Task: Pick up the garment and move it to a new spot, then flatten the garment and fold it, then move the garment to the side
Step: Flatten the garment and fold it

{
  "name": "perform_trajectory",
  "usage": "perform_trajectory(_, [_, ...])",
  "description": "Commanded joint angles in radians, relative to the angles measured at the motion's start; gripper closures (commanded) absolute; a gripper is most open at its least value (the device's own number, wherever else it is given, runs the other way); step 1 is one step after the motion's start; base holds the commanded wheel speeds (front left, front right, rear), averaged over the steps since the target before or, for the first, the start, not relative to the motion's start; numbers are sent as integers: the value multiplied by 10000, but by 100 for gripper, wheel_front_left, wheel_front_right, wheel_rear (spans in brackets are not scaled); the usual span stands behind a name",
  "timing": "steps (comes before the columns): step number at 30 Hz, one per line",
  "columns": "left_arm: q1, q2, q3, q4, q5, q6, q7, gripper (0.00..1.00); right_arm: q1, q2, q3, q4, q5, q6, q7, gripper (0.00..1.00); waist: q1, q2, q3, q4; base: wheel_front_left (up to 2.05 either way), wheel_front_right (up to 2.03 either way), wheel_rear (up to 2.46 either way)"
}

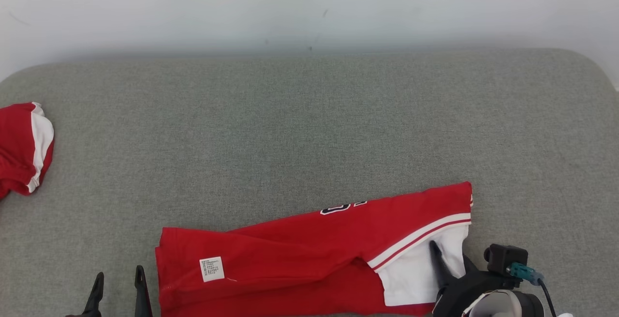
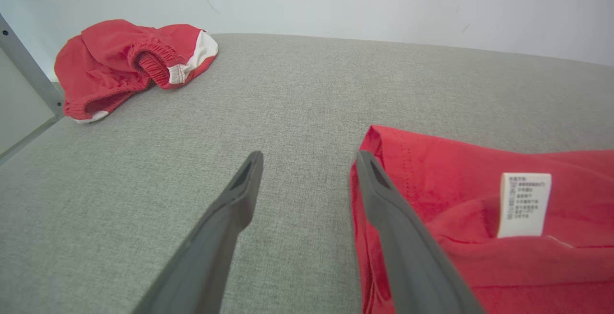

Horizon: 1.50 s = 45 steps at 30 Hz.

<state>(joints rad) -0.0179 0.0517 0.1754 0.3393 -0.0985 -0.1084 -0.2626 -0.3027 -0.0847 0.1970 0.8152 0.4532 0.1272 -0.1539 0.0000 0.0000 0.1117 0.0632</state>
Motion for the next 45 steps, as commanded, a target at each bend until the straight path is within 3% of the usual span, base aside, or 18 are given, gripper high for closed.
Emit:
perform_trajectory(1, [21, -15, 8, 7, -23, 23, -30, 0, 215, 83, 106, 404, -33, 60, 68, 100, 0, 0, -15, -2, 0, 0, 0])
perform_trajectory(15, [106, -16, -70, 2, 71, -36, -30, 0, -257, -475, -2470, 1327, -859, -11, -1063, 100, 0, 0, -111, -314, 0, 0, 0])
perform_trajectory(21, [122, -14, -167, 7, 59, -37, -30, 0, -83, -367, -4027, 628, -1735, 15, -1100, 100, 0, 0, -120, -578, 0, 0, 0])
perform_trajectory(25, [74, -14, -208, 11, 12, -32, -30, 0, 30, -77, -4366, 98, -2233, 22, -1104, 100, 0, 0, -116, -717, 0, 0, 0])
perform_trajectory(30, [48, -13, -258, -5, -27, -33, -30, 0, 301, 229, -3654, -893, -2335, 23, -1101, 100, 0, 0, -145, -825, 0, 0, 0])
perform_trajectory(45, [-20, -15, -578, 46, -101, -25, -30, 0, 1329, 330, 887, -3605, -1195, 23, -931, 100, 0, 0, -211, -629, 0, 0, 0])
